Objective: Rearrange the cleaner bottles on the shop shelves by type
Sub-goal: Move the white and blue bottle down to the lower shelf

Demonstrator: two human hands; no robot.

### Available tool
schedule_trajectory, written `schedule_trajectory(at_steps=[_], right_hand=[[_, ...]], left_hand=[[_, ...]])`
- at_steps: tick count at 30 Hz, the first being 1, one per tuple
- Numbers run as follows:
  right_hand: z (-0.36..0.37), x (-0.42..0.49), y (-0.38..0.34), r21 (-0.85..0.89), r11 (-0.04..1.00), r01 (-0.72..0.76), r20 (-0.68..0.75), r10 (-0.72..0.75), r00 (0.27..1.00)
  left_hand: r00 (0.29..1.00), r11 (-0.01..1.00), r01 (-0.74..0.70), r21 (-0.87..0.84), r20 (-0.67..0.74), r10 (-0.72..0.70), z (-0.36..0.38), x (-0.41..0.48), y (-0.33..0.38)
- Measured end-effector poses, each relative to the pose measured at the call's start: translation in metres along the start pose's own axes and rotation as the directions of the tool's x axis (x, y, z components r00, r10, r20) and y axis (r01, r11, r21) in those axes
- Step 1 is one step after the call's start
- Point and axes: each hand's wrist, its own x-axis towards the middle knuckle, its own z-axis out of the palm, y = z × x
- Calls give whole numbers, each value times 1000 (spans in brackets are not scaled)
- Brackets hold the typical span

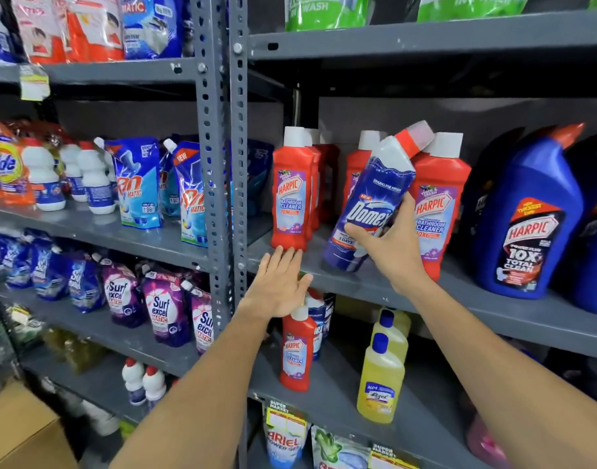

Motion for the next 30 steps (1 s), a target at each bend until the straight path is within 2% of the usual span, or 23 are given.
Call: schedule_trajectory(at_steps=[7,9,13,17,21,25,30], right_hand=[[-4,-74,-3,53,996,68,25,-69,997],[1,-102,10,54,996,68,40,-70,997],[10,-154,48,-7,1000,1,102,0,995],[16,-193,105,-83,987,-140,134,150,980],[21,-212,156,-189,952,-242,85,261,961],[31,-216,197,-265,900,-345,16,362,932],[49,-212,236,-334,848,-413,-111,400,910]], left_hand=[[982,997,-28,79,-183,42,23,-48,-7],[983,995,-3,96,-185,21,39,-66,-13],[998,996,51,69,-52,-48,84,-103,-32],[991,996,15,86,127,-26,131,-136,-51],[969,996,3,94,246,-27,168,-145,-69],[945,999,24,33,324,-33,199,-132,-77],[907,999,45,11,419,-45,238,-114,-90]])
